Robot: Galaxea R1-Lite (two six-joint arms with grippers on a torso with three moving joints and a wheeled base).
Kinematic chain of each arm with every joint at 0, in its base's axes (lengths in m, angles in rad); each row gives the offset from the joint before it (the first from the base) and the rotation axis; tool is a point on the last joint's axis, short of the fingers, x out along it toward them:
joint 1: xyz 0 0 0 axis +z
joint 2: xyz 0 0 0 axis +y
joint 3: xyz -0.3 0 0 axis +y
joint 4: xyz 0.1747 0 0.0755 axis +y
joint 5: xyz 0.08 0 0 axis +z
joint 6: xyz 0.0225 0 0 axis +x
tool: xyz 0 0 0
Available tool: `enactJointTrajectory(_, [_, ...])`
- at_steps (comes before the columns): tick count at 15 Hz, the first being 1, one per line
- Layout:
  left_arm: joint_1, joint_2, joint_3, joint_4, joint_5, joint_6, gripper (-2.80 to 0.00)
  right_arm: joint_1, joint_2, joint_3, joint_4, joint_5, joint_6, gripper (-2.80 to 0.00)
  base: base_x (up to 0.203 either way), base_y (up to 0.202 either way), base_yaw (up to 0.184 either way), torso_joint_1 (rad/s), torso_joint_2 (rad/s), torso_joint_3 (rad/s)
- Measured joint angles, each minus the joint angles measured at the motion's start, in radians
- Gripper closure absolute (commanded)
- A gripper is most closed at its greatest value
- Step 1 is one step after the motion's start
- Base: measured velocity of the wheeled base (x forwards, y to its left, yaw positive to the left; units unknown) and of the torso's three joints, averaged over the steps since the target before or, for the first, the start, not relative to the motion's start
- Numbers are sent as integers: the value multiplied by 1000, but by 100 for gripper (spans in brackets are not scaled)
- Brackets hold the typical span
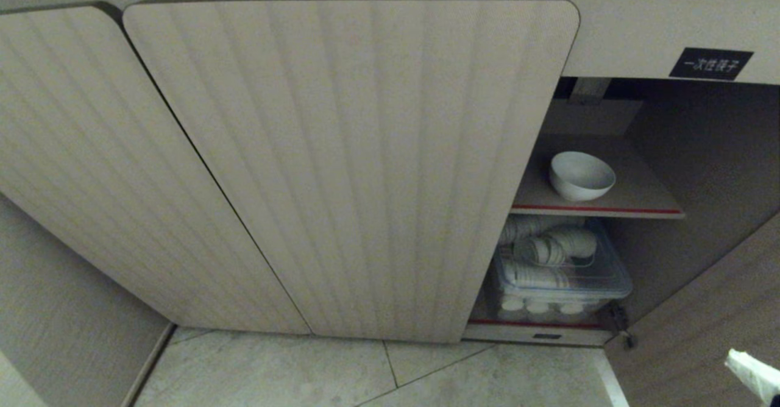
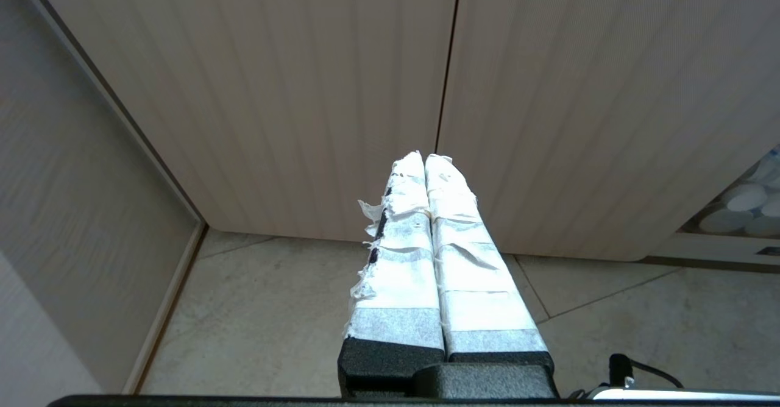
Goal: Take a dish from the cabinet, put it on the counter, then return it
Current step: Close the cabinet door
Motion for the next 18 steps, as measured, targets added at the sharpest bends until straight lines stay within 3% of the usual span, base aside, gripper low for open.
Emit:
enactJointTrajectory(8, [0,0,0,0,-1,0,0,-9,-431,1,409,-69,-69,0,0,0,0,0,0,0])
enactJointTrajectory(12, [0,0,0,0,0,0,0,-8,-572,1,493,-65,-73,0,0,0,0,0,0,0])
enactJointTrajectory(18, [0,0,0,0,0,0,0,-5,-773,1,495,-28,-89,0,0,0,0,0,0,0])
